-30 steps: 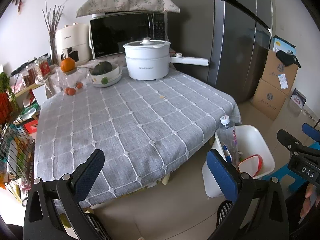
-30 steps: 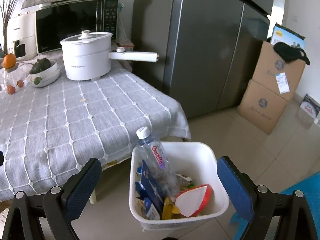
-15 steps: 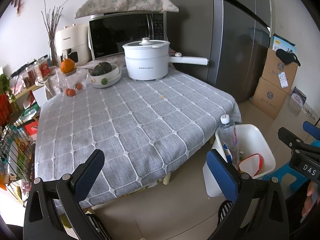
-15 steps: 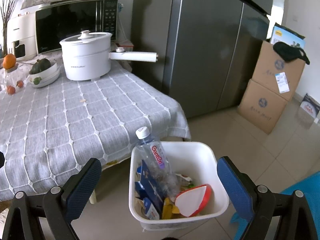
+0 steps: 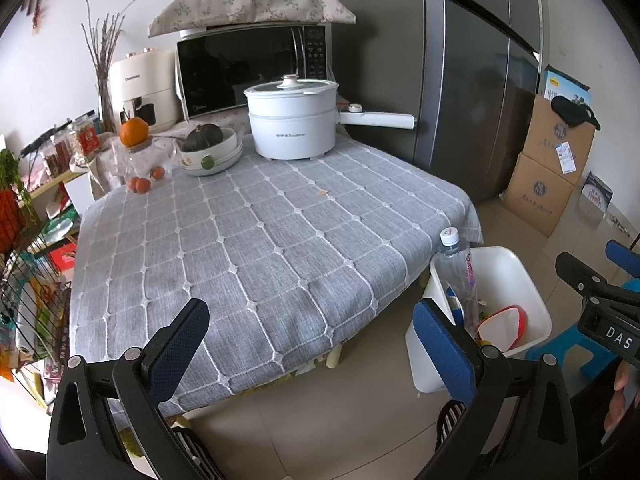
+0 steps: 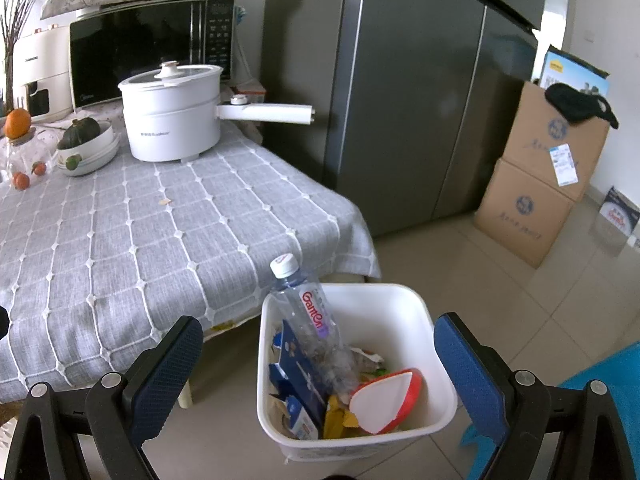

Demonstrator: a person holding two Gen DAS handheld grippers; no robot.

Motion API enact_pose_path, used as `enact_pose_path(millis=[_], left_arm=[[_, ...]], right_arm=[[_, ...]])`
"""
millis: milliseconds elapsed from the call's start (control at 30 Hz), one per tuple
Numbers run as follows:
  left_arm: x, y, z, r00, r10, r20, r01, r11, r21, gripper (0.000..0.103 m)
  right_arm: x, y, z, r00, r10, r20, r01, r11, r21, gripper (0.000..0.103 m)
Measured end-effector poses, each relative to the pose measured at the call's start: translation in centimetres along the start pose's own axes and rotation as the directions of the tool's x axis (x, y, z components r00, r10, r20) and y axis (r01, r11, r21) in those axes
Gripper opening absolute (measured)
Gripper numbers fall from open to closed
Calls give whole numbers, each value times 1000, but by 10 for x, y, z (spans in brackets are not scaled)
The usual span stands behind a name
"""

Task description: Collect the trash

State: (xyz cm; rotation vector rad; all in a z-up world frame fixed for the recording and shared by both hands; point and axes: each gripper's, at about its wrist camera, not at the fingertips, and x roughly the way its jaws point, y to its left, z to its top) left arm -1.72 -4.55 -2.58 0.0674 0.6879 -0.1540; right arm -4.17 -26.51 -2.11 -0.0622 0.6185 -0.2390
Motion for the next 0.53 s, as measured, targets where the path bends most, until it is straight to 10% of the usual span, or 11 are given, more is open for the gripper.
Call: enact_pose_path(millis=[533], left_arm=[[7,8,1,997,-48,-61,47,999,-9,103]], right_arm=[[1,1,-1,1000,-4,-7,4,1000,-1,98]])
